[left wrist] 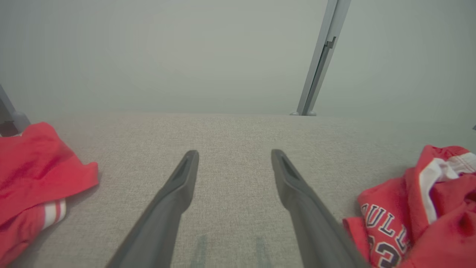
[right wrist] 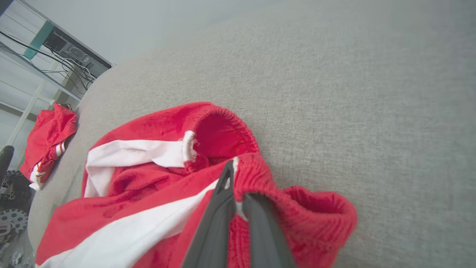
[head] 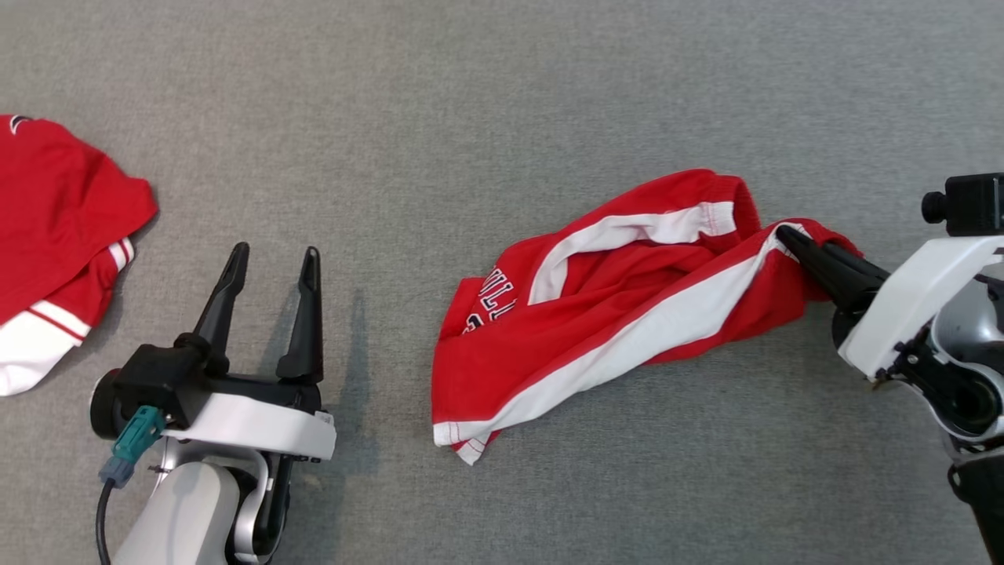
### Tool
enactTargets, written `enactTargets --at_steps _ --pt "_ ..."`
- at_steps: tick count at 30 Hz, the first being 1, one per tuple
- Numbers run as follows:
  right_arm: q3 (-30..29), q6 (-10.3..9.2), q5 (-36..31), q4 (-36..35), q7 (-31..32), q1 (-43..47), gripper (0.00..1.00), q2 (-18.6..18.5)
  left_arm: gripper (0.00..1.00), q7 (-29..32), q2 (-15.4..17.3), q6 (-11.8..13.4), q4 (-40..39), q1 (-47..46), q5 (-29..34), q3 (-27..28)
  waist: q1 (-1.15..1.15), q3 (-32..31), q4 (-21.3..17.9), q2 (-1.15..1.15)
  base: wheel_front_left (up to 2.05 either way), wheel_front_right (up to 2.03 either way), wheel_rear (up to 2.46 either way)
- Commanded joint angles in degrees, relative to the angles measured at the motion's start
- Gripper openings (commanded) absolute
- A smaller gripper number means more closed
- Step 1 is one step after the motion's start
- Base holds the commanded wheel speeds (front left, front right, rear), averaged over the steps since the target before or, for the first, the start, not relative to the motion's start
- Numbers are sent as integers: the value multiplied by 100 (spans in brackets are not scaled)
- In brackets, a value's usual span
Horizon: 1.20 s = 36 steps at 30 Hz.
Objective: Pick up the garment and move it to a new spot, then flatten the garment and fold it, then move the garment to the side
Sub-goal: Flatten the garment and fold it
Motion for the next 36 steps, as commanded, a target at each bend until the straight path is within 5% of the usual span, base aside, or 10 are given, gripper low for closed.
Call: enactTargets --at_steps 1,5,7,24,36 --pt "76 3 75 130 -106 -89 0 -9 100 -50 -7 -20 27 -117 32 5 0 73 85 0 0 0 0" --pt "400 2 207 522 -462 -223 5 -110 100 -56 -56 -66 106 -186 61 11 0 114 104 0 0 0 0" --pt "538 2 280 669 -635 -223 100 -152 100 -66 -62 -80 142 -206 69 20 0 107 81 0 0 0 0" --pt "584 2 778 350 -1818 1113 100 -482 100 -85 49 -64 214 -35 78 147 0 -303 -309 0 0 0 0" --pt "-402 2 106 -209 -2661 1461 100 -288 100 -32 142 87 128 132 -12 259 0 -549 -421 0 0 0 0"
